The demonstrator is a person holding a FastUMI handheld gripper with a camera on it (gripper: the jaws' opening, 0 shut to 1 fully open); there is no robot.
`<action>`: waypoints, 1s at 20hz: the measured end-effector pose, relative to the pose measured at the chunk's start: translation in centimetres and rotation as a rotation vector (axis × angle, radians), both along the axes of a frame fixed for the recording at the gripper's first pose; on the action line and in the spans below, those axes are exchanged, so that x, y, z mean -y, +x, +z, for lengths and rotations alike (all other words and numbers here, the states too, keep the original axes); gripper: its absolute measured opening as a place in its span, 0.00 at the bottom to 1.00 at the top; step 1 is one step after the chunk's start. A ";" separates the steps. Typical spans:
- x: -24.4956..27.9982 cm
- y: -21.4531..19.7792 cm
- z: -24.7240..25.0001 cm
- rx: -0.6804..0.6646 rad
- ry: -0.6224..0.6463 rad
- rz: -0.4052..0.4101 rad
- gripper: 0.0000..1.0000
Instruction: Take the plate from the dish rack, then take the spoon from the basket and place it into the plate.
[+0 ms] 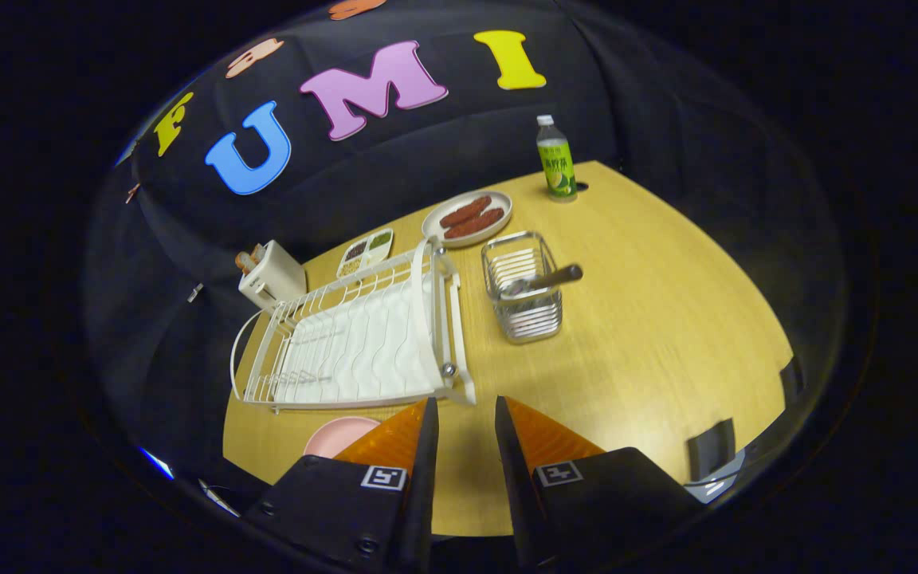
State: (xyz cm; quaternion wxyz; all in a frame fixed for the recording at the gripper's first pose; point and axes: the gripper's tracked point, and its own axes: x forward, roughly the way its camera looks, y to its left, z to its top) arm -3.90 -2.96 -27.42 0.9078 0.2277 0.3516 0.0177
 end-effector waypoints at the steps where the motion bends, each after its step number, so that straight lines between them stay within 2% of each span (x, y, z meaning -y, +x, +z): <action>1: 1.7 0.8 0.4 0.024 -0.052 -0.008 0.44; 4: 4.7 2.7 0.2 0.028 -0.133 -0.016 0.44; 9: 7.4 5.6 -1.7 -0.003 -0.162 -0.021 0.44; 17: 5.1 8.9 -3.2 0.000 -0.193 0.094 0.44; 20: 4.9 9.7 -4.0 0.002 -0.248 0.112 0.35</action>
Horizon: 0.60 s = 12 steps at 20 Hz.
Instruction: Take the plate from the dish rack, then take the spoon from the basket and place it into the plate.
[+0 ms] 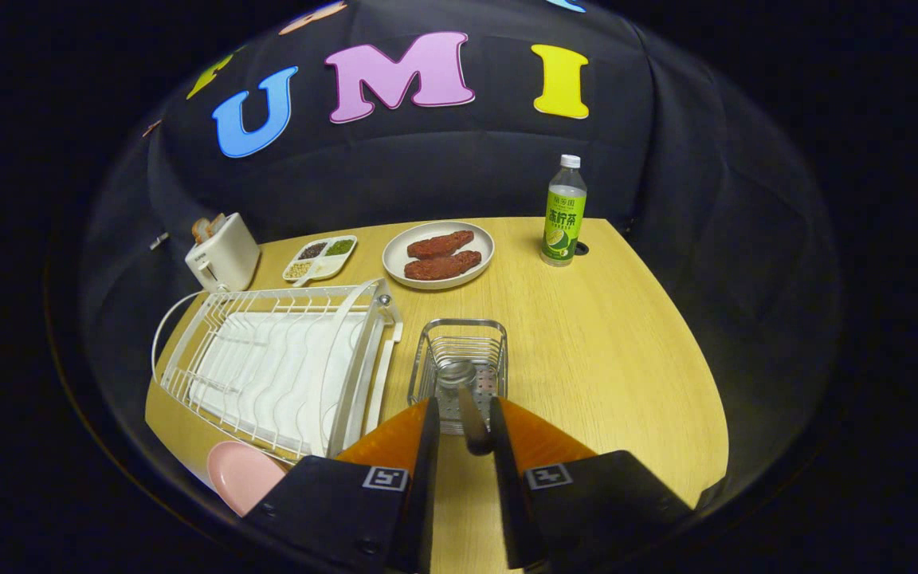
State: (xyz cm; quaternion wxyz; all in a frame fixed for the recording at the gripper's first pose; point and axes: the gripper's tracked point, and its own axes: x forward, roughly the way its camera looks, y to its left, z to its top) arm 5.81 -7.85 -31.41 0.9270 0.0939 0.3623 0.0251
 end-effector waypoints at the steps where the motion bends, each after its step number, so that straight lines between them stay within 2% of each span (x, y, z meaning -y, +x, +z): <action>1: -0.5 0.2 -0.2 -0.005 -0.010 0.005 0.32; 6: -0.8 0.0 -1.1 -0.009 -0.065 0.026 0.16; 12: -0.5 0.1 -0.4 0.009 -0.046 0.013 0.10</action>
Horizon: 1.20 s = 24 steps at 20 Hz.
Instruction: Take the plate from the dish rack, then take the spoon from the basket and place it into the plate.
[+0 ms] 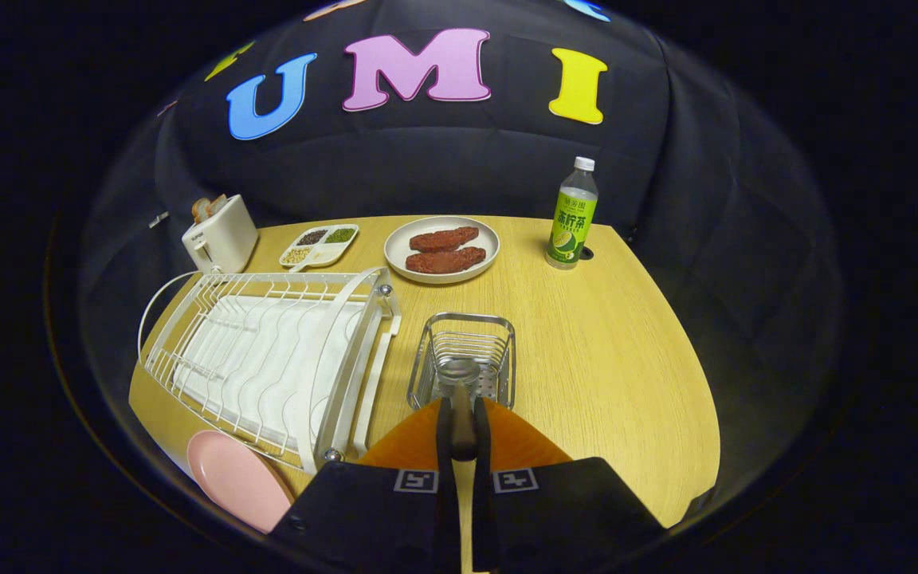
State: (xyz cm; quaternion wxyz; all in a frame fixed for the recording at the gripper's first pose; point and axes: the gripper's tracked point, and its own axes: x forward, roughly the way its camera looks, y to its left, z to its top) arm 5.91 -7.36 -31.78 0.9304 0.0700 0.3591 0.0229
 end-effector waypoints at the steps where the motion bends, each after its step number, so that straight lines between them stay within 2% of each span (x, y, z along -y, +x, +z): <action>1: 0.2 0.0 0.4 0.007 0.001 -0.006 0.10; 8: 0.5 -1.1 6.0 0.088 0.011 0.000 0.10; 13: -1.8 -4.2 12.0 0.157 0.078 0.046 0.10; 16: -4.9 -7.1 14.9 0.187 0.131 0.123 0.10; 19: -9.6 -10.3 16.0 0.180 0.177 0.240 0.10; 24: -17.5 -15.3 13.6 0.122 0.222 0.419 0.10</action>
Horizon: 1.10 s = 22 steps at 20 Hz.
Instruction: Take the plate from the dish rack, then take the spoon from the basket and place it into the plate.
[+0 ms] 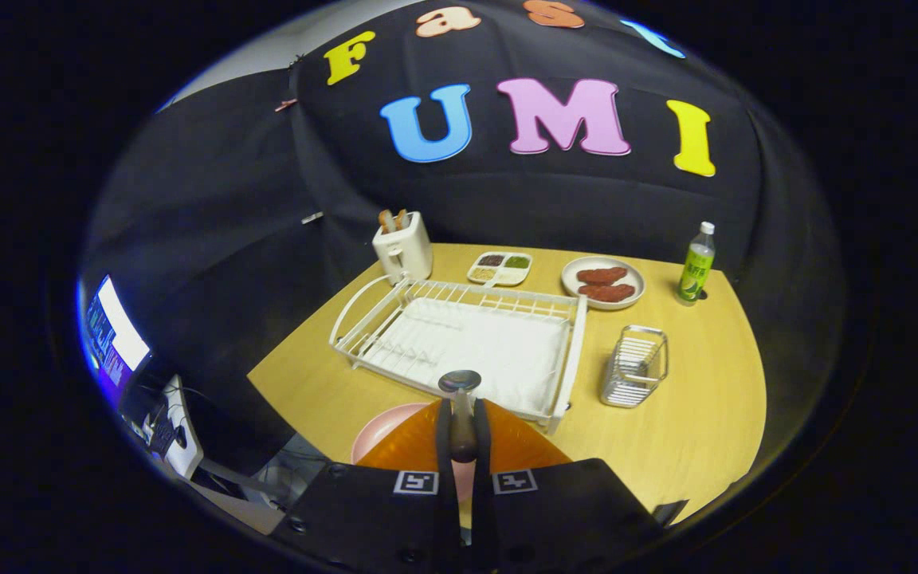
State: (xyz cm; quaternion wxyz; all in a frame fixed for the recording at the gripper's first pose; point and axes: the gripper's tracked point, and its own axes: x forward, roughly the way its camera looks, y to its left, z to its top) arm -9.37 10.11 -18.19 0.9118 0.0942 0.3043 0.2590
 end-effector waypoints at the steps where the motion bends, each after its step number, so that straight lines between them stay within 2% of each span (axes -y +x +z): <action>1: -1.4 -0.7 -0.7 -0.009 0.002 0.033 0.10; 6: -6.1 -2.7 -5.4 -0.052 -0.036 0.159 0.10; 13: -8.0 -3.5 -10.5 -0.100 -0.095 0.244 0.10; 17: -7.7 -3.7 -10.8 -0.110 -0.090 0.255 0.11; 22: -6.5 -3.8 -12.1 -0.122 -0.136 0.245 0.21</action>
